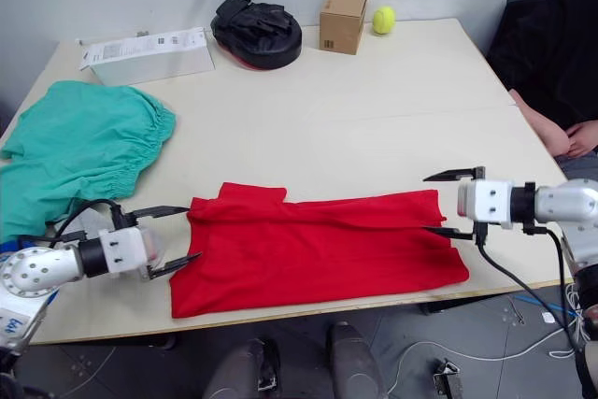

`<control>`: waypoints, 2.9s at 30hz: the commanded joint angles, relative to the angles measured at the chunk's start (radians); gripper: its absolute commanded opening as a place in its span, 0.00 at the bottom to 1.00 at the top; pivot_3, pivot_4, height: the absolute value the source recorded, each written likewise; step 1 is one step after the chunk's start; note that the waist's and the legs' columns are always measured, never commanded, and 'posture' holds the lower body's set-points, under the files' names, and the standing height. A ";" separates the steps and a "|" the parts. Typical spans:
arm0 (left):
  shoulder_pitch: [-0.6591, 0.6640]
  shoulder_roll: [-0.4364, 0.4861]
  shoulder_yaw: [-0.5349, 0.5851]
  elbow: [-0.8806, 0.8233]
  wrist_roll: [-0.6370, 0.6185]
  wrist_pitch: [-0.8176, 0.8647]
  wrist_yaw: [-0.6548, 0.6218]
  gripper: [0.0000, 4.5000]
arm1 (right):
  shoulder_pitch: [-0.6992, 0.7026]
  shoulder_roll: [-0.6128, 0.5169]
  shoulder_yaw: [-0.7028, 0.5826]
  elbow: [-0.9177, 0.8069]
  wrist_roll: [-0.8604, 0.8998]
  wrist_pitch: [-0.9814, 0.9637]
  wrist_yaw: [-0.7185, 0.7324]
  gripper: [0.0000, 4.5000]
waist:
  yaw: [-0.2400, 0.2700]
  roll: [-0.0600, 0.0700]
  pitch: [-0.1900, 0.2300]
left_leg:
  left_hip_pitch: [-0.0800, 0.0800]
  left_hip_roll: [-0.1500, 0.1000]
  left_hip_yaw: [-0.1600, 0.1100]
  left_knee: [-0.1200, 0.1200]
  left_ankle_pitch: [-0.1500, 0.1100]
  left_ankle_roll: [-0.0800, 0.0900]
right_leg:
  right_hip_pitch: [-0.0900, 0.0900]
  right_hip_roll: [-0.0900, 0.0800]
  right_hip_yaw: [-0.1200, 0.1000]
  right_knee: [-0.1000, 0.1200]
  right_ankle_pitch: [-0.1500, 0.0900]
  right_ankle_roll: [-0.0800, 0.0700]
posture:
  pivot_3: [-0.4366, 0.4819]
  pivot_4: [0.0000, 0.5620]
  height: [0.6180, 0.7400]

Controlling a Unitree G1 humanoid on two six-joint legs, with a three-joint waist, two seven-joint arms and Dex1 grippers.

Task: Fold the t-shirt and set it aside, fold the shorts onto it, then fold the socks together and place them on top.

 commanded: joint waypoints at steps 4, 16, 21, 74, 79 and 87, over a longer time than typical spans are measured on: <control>-0.151 0.058 0.097 -0.071 -0.378 0.634 -0.062 1.00 | 0.031 -0.001 -0.108 -0.307 0.142 0.376 0.009 1.00 | 0.025 0.000 0.000 | -0.002 0.000 -0.002 0.001 0.000 -0.001 | -0.001 0.000 -0.003 0.000 -0.001 -0.002 | 0.48 0.27 1.00; -0.852 -0.194 -0.127 0.492 -0.349 1.313 -0.019 1.00 | 0.060 0.095 -0.175 -0.459 0.101 0.499 -0.030 1.00 | 0.049 -0.002 0.001 | -0.006 -0.006 0.000 0.005 0.000 0.000 | -0.003 0.003 -0.009 -0.001 -0.001 0.003 | 0.48 0.27 1.00; -0.988 -0.292 -0.180 0.682 -0.245 1.322 -0.042 1.00 | 0.080 0.116 -0.203 -0.502 0.093 0.525 -0.050 1.00 | 0.046 -0.003 0.002 | -0.008 -0.005 0.001 0.005 0.000 0.000 | -0.005 0.003 -0.008 -0.001 -0.001 0.003 | 0.48 0.27 1.00; -0.427 -0.210 -0.097 -0.039 0.034 0.570 -0.418 0.01 | 0.148 0.171 -0.218 -0.494 -0.035 0.459 -0.011 1.00 | 0.047 -0.006 0.003 | -0.007 -0.004 -0.001 0.004 -0.002 0.000 | -0.004 -0.001 -0.001 -0.002 -0.002 0.003 | 0.48 0.27 1.00; -0.309 -0.136 -0.100 -0.084 0.056 0.452 -0.473 0.01 | 0.130 0.180 -0.213 -0.471 -0.047 0.452 0.004 1.00 | 0.045 -0.006 0.003 | -0.007 -0.004 -0.001 0.002 -0.003 0.001 | -0.003 -0.002 -0.001 -0.004 -0.002 0.002 | 0.48 0.27 1.00; -0.283 -0.117 -0.103 -0.053 0.087 0.391 -0.466 0.01 | 0.147 0.166 -0.209 -0.469 -0.038 0.446 0.072 1.00 | 0.045 -0.006 0.003 | -0.007 -0.004 -0.001 0.002 -0.003 0.001 | -0.004 -0.002 -0.001 -0.004 -0.003 0.001 | 0.48 0.27 1.00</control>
